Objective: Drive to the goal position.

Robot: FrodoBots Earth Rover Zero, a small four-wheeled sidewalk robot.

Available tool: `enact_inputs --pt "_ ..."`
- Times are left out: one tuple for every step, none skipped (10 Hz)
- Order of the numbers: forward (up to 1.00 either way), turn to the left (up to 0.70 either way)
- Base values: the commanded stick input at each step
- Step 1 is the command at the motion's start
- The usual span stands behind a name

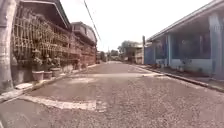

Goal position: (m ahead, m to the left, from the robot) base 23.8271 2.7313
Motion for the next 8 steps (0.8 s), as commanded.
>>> enact_inputs --pt "0.70 0.00" --pt "0.70 0.00" --pt "0.70 0.00" --pt "0.70 0.00" --pt "0.70 0.00" --pt "0.70 0.02" --pt "0.70 0.05" --pt "0.70 0.28"
